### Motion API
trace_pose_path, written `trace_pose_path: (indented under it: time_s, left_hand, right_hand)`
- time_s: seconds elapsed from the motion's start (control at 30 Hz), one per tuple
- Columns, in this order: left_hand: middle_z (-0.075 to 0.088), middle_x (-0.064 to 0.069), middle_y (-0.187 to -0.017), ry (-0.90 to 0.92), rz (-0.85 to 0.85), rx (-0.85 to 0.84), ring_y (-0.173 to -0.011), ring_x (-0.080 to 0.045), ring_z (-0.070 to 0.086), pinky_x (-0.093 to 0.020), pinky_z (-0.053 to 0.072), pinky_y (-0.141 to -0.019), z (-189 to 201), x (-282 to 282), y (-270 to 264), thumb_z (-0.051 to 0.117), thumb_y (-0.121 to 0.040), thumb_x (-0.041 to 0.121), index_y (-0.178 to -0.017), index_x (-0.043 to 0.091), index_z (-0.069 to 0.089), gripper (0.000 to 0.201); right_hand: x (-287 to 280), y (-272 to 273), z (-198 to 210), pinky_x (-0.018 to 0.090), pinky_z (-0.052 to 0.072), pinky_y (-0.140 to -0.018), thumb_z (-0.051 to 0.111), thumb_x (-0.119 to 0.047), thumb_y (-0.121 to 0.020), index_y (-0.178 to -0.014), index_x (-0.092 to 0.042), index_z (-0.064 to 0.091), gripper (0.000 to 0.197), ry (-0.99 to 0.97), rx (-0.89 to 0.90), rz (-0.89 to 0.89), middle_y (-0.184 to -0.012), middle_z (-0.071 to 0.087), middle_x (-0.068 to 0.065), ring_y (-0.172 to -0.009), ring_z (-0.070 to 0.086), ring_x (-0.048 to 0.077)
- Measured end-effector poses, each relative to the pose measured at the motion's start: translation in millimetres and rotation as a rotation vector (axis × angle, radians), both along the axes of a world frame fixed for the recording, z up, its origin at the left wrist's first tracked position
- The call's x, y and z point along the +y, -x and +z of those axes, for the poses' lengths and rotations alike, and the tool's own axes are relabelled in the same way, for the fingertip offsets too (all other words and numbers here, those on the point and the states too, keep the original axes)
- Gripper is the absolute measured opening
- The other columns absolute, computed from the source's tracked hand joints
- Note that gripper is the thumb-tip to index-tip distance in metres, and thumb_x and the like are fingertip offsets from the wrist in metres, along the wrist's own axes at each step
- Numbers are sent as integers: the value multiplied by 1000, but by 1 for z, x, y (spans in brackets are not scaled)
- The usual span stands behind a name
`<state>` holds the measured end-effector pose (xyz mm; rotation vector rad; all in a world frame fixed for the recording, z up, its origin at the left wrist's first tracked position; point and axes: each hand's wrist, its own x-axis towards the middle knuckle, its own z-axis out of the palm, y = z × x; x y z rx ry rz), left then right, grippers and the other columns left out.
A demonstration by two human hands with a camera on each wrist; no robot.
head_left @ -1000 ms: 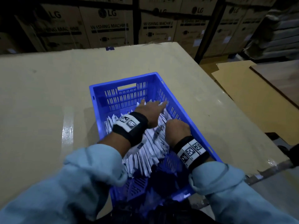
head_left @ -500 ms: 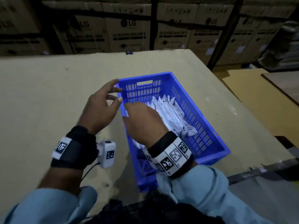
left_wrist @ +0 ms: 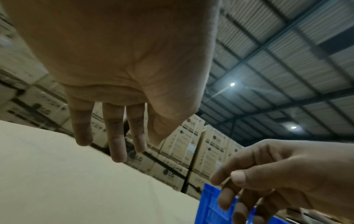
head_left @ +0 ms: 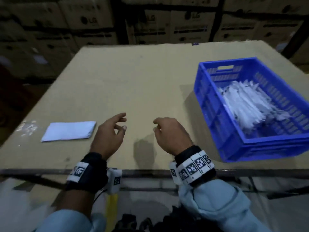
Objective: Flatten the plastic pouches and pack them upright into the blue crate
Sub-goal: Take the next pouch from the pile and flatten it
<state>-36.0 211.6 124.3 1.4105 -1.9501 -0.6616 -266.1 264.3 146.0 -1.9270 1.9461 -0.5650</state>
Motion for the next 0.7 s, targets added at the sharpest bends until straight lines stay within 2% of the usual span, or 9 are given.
trace_pose_path:
  time_s: [0.07,0.13,0.27,0.4,0.47,0.57,0.7]
  left_hand:
    - [67,15,-121,-27,48,-14,-93,-3,66,-23,46,-79,-15,5,-31,65,-96,11,-139,28,58,47]
    - [66,13,-123,-33,103,-9,-94,-2,65,-25,47,-86,-26,7,-57,65,-96,10,-139,26,59,47]
    - [64,10,-128,-16,230,-14,-100,-12,64,-30,48,-90,-46,7,-100,68,-94,10,-138,22,60,46]
    - [66,4,-128,25,287,-113,-103,-17,63,-33,49,-94,-65,-3,-143,71,-91,10,-139,19,60,50]
    - [63,2,-132,-5,312,-137,-111,-18,61,-33,47,-98,-76,-6,-162,70,-92,12,-142,20,58,52]
    - [59,-4,-142,-45,323,-186,-129,-25,55,-39,42,-110,-93,-11,-188,70,-92,14,-143,17,56,53]
    - [58,-9,-144,-81,331,-239,-129,-33,54,-46,44,-109,-111,-32,-225,69,-91,18,-145,16,55,56]
  right_hand:
    - [-2,-21,-12,41,55,-92,50,-30,-99,-128,-20,64,34,-28,2,23,-121,69,3,-109,64,24]
    - [-10,-39,-23,40,55,-92,50,-31,-100,-129,-22,64,34,-55,14,56,-122,69,2,-109,64,22]
    - [-35,-67,-45,40,56,-91,49,-32,-101,-132,-24,63,35,-72,25,130,-122,69,0,-110,64,21]
    - [-64,-106,-67,40,55,-91,48,-31,-100,-133,-23,62,36,-70,40,192,-123,68,2,-112,63,23]
    - [-73,-130,-74,41,54,-93,49,-29,-100,-133,-23,61,36,-73,57,239,-124,68,2,-113,62,24]
    - [-85,-167,-80,42,53,-93,49,-30,-99,-132,-23,61,35,-96,72,308,-123,67,2,-114,61,26]
    - [-118,-223,-91,42,54,-89,52,-27,-96,-123,-22,64,30,-88,120,330,-118,67,4,-108,63,30]
